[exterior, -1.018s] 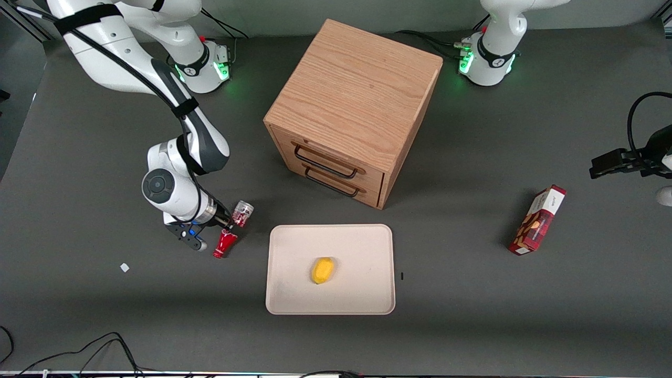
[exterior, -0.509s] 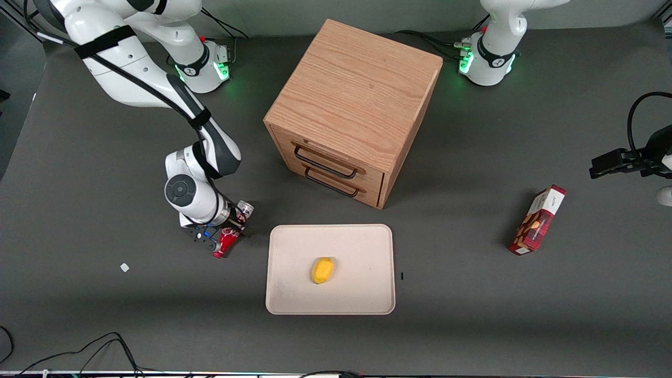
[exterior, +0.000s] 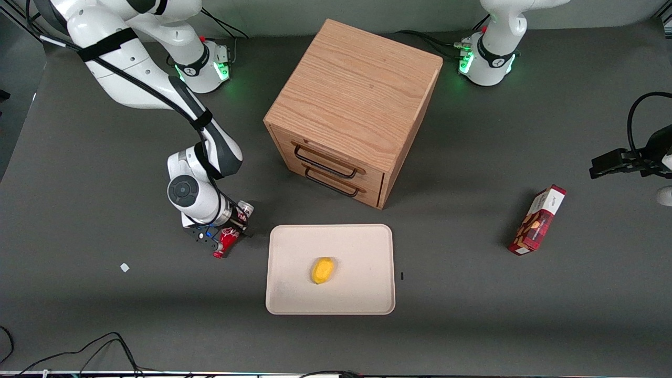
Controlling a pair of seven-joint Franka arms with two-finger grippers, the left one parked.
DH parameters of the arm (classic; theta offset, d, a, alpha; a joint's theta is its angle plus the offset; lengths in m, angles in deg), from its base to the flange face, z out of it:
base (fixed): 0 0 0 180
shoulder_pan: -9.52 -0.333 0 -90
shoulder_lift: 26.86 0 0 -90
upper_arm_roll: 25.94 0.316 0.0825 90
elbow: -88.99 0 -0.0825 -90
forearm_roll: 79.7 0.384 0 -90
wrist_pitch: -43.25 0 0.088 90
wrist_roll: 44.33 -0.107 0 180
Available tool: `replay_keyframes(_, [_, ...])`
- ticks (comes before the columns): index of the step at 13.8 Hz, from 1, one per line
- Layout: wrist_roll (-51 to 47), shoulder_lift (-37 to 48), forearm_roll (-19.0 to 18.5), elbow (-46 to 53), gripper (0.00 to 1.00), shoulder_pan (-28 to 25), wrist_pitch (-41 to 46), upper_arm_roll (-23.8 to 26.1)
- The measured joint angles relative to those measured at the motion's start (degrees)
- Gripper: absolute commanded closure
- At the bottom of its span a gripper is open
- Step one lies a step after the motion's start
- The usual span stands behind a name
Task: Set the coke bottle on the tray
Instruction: 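Lower the right gripper and close it around the bottle's body, then lift the bottle and swing it upright toward the white tray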
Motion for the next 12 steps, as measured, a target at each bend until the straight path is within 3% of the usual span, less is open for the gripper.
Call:
replay_keyframes(1, [-0.02,0.0,-0.35,0.0,1.0,0.02,-0.01,0.0])
replay_keyframes(12, [-0.02,0.05,-1.94,-0.07,1.0,0.43,-0.04,-0.05])
